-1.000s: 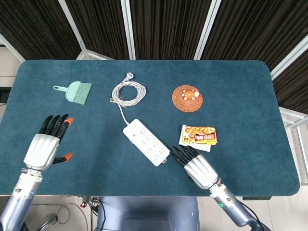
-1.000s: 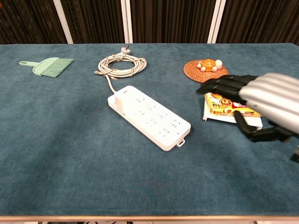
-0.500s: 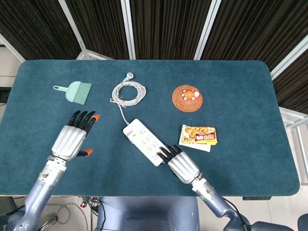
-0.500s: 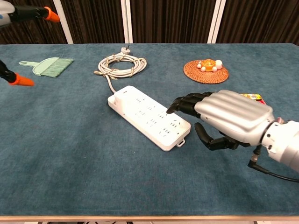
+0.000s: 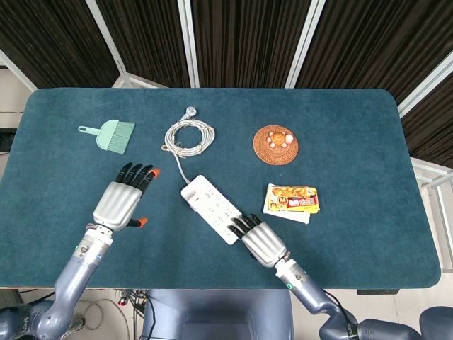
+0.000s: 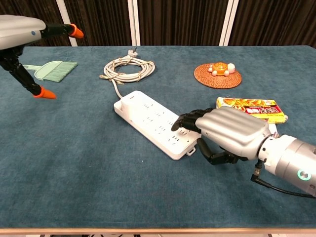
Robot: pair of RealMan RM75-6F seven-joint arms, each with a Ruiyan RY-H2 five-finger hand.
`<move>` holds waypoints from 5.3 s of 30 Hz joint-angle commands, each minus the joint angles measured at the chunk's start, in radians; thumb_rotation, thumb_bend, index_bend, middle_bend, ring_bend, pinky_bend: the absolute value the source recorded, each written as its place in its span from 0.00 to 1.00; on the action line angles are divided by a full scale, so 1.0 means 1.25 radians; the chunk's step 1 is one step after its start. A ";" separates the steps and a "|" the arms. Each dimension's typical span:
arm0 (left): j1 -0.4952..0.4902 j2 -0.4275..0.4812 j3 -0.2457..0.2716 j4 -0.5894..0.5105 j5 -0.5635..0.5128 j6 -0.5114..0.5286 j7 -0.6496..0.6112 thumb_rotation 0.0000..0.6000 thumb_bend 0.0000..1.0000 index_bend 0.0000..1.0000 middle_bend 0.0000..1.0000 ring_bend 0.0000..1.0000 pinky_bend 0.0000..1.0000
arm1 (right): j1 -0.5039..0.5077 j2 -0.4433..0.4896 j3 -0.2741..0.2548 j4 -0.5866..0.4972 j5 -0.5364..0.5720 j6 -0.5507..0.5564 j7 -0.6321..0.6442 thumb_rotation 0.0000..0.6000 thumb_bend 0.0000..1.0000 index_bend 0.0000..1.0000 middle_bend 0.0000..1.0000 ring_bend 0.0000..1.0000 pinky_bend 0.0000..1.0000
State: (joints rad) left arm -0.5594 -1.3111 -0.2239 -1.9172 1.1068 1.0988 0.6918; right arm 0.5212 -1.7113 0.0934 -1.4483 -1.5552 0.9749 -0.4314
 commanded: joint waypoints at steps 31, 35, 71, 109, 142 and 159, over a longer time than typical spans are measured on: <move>-0.159 -0.146 -0.015 0.111 -0.160 -0.026 0.130 1.00 0.04 0.16 0.18 0.04 0.07 | 0.021 -0.043 -0.038 0.070 0.016 0.014 0.047 1.00 0.89 0.24 0.21 0.20 0.22; -0.194 -0.152 -0.014 0.143 -0.168 -0.070 0.135 1.00 0.06 0.19 0.22 0.05 0.08 | 0.021 -0.037 -0.040 0.069 0.018 0.018 0.050 1.00 0.89 0.24 0.22 0.20 0.22; -0.302 -0.253 0.063 0.370 -0.083 -0.172 0.038 1.00 0.08 0.29 0.31 0.10 0.12 | 0.021 -0.022 -0.062 0.073 0.040 0.027 0.058 1.00 0.89 0.25 0.22 0.20 0.22; -0.305 -0.349 0.085 0.490 -0.029 -0.131 -0.013 1.00 0.28 0.49 0.53 0.22 0.22 | 0.019 -0.013 -0.071 0.085 0.048 0.033 0.084 1.00 0.89 0.26 0.22 0.20 0.22; -0.281 -0.375 0.072 0.512 0.041 -0.098 -0.085 1.00 0.42 0.60 0.63 0.29 0.28 | 0.019 -0.017 -0.082 0.086 0.048 0.030 0.084 1.00 0.89 0.28 0.24 0.22 0.22; -0.280 -0.364 0.058 0.477 0.038 -0.094 -0.066 1.00 0.42 0.61 0.65 0.30 0.29 | 0.019 -0.020 -0.089 0.078 0.045 0.028 0.073 1.00 0.89 0.29 0.24 0.22 0.22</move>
State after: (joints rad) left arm -0.9093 -1.7667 -0.1507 -1.3203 1.1545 0.9818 0.6091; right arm 0.5445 -1.7358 -0.0182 -1.3504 -1.4991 1.0102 -0.3399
